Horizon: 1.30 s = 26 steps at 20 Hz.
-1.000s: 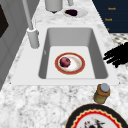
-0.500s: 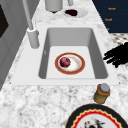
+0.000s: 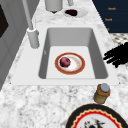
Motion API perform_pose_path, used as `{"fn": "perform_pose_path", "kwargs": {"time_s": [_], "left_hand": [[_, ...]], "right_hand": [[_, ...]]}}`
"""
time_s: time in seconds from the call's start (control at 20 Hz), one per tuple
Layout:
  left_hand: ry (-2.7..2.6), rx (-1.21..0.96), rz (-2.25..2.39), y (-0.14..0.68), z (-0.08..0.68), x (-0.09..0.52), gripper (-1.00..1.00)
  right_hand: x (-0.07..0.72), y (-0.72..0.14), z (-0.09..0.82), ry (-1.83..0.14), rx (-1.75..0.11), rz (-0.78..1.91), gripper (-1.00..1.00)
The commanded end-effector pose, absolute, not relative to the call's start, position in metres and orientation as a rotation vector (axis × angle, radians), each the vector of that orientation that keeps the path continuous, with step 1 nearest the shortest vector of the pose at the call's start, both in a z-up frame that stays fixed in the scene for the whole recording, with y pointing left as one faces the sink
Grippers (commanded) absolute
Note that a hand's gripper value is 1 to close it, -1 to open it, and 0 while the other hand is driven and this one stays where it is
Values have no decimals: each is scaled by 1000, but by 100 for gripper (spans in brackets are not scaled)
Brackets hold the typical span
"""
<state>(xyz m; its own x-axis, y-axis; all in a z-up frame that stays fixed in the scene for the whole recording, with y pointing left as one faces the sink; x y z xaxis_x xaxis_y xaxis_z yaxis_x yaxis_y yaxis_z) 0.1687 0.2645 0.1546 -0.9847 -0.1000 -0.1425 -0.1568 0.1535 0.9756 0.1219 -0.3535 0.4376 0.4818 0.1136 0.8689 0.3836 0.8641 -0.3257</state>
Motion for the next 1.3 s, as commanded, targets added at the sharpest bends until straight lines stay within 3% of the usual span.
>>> {"fn": "perform_pose_path", "kwargs": {"time_s": [0.0, 1.0, 1.25], "left_hand": [[2352, -262, 1999, 265, 155, 169, 0], [2352, -262, 1999, 265, 155, 169, 0], [2352, -262, 1999, 265, 155, 169, 0]], "right_hand": [[122, -359, 457, -1087, -521, -277, -100], [93, -415, 572, -1058, -469, -362, -100], [53, -425, 584, -1099, -444, -320, -100]]}}
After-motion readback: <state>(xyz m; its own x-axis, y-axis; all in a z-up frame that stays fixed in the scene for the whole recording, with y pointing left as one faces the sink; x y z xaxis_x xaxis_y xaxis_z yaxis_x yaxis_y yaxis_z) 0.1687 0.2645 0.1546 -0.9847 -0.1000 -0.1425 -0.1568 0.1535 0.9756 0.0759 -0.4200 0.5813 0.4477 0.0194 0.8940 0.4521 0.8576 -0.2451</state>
